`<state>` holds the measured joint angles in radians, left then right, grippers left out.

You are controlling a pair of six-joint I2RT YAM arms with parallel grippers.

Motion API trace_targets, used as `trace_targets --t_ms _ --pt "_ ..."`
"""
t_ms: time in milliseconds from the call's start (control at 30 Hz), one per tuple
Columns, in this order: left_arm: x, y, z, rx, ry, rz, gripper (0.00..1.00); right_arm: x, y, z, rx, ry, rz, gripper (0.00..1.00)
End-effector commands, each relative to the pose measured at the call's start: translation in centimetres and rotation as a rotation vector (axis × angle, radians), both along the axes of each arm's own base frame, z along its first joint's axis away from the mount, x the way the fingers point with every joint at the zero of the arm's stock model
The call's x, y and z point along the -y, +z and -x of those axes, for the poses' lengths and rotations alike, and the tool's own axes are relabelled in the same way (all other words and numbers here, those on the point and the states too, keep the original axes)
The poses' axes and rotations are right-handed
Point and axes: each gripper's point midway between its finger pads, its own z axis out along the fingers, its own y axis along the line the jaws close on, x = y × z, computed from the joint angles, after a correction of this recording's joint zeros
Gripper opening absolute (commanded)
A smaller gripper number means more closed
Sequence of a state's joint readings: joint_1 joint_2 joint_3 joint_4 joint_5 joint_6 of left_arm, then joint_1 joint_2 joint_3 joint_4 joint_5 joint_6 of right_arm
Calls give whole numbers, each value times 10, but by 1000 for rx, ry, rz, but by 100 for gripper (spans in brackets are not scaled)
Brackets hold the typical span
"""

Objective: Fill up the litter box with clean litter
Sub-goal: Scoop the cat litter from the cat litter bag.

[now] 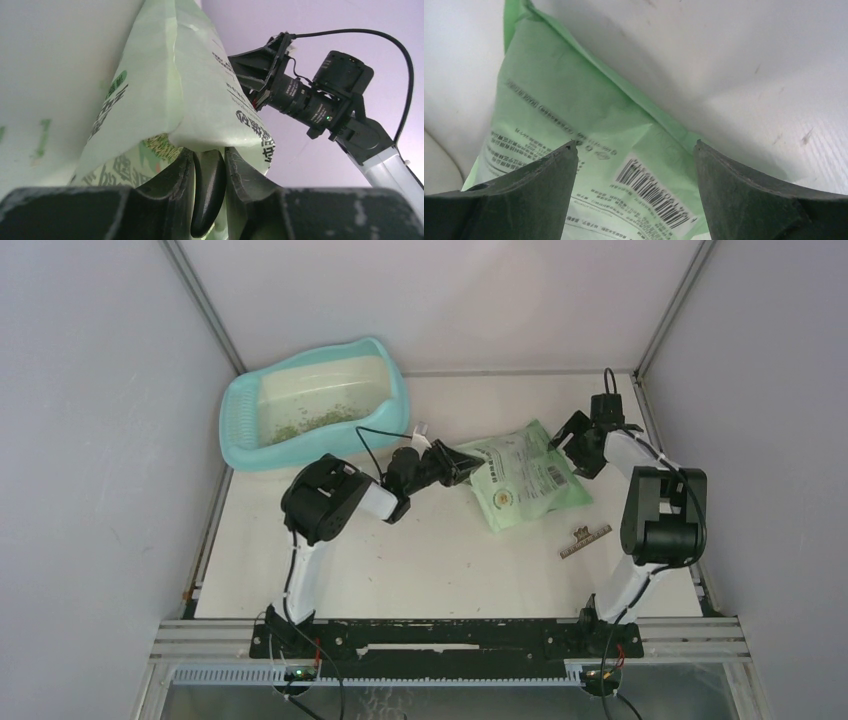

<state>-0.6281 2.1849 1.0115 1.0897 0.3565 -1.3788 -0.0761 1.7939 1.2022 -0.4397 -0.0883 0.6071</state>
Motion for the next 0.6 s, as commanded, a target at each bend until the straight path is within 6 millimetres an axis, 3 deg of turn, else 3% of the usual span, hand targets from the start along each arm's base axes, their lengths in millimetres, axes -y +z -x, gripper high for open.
trace_targets --t_ms 0,100,300,567 --pt "6 108 30 238 -104 249 15 -24 36 14 57 79 -52 91" --pt "-2 109 42 237 -126 243 15 -28 46 22 79 91 -58 91" --pt "-21 88 55 195 -129 198 16 -31 64 35 120 102 -60 92" --pt "-48 82 80 189 -122 155 16 -34 74 50 137 122 -58 92"
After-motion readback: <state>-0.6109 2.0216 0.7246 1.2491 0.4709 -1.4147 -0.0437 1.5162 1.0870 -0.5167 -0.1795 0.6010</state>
